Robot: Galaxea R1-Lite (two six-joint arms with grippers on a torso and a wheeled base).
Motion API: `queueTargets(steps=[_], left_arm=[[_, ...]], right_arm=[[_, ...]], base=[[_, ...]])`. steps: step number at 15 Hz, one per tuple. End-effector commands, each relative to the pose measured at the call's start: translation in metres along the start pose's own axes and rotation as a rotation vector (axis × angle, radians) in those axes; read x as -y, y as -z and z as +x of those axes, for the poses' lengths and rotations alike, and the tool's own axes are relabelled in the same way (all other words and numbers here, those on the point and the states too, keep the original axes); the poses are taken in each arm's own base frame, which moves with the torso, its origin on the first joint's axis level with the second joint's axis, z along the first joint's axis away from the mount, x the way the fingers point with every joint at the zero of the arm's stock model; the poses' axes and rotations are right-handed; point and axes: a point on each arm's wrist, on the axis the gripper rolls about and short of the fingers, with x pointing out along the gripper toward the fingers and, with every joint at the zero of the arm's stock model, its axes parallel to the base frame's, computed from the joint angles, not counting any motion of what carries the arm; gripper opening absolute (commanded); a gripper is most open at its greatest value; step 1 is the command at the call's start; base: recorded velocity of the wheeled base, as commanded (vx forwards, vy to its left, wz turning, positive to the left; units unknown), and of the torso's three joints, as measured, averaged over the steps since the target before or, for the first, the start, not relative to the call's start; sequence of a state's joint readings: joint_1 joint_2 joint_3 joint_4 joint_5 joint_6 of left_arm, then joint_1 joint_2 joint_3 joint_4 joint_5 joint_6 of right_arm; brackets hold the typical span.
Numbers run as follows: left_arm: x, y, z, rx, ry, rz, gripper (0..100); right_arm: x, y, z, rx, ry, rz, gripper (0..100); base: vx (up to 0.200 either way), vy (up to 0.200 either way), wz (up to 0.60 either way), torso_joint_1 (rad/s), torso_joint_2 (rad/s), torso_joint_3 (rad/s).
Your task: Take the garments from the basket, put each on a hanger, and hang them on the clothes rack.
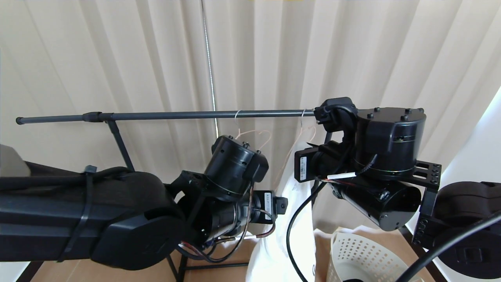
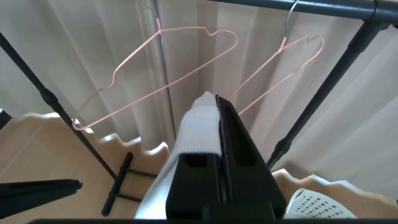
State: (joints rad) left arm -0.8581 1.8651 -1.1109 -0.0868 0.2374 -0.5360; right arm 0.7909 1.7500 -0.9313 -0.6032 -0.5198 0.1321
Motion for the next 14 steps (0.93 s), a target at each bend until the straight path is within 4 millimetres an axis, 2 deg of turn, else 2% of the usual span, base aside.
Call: queueTargets(steps=[1, 7, 11, 14], left_arm=[[0.0, 0.0, 0.018, 0.009, -0.058, -0.01, 100], [-0.025, -0.007, 0.031, 0.068, -0.245, -0.035, 100], [-0.043, -0.001, 0.051, 0.071, -0.377, -0.038, 100], [-0.049, 0.003, 0.054, 0.055, -0.393, -0.038, 100]], right_arm=[[0.001, -0.001, -0.003, 0.003, -0.002, -0.002, 0], [0.004, -0.006, -0.01, 0.019, -0.006, 0.0, 0], [0.008, -0.013, -0.021, 0.04, -0.016, -0.006, 0], [0.009, -0.014, -0.022, 0.045, -0.015, -0.007, 0]], base=[[0.0, 0.0, 0.0, 0.0, 0.0, 0.0], [0.0, 0.0, 0.0, 0.0, 0.0, 0.0], [0.0, 0.0, 0.0, 0.0, 0.0, 0.0], [0.0, 0.0, 0.0, 0.0, 0.0, 0.0]])
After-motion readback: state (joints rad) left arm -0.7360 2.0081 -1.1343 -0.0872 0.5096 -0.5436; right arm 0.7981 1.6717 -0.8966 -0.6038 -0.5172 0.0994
